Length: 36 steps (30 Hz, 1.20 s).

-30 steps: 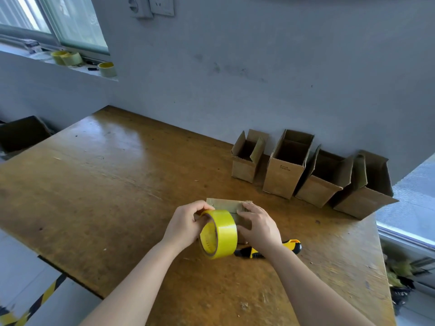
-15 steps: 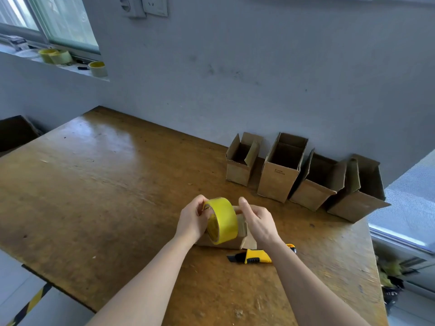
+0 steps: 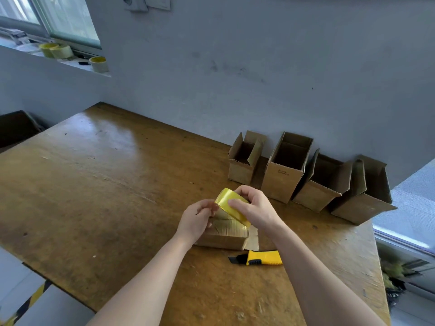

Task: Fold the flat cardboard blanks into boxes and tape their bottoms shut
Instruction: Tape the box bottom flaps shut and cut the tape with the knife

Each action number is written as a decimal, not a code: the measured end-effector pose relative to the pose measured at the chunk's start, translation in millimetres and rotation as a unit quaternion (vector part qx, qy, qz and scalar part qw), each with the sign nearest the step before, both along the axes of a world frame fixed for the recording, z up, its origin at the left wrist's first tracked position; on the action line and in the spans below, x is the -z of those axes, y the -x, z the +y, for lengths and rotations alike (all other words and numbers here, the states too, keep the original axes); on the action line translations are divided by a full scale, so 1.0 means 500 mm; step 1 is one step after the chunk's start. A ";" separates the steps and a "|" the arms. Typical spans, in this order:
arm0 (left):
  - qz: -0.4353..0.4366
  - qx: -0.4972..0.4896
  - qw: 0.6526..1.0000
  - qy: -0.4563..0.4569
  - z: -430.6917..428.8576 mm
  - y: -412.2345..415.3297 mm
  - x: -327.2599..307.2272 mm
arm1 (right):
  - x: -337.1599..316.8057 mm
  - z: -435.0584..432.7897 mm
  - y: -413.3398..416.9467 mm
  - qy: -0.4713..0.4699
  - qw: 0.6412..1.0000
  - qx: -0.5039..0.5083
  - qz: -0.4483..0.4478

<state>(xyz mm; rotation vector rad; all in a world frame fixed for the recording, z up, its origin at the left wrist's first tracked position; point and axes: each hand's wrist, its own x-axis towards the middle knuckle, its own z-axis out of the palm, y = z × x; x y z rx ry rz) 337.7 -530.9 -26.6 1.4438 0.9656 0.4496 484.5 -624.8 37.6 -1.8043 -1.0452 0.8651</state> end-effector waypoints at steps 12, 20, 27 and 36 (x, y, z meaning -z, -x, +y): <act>-0.053 -0.059 0.996 -0.030 -0.002 -0.006 -0.017 | 0.034 0.015 0.011 0.011 0.994 -0.043 -0.103; -0.047 -0.089 0.994 -0.038 0.009 -0.015 -0.035 | 0.034 0.017 0.013 0.014 0.992 -0.059 -0.112; 0.061 -0.039 0.985 -0.155 0.003 -0.034 -0.043 | 0.033 0.018 0.009 0.014 0.993 -0.059 -0.106; 0.035 -0.098 0.964 -0.243 -0.026 -0.031 -0.035 | 0.025 0.017 -0.010 0.032 0.990 -0.073 -0.113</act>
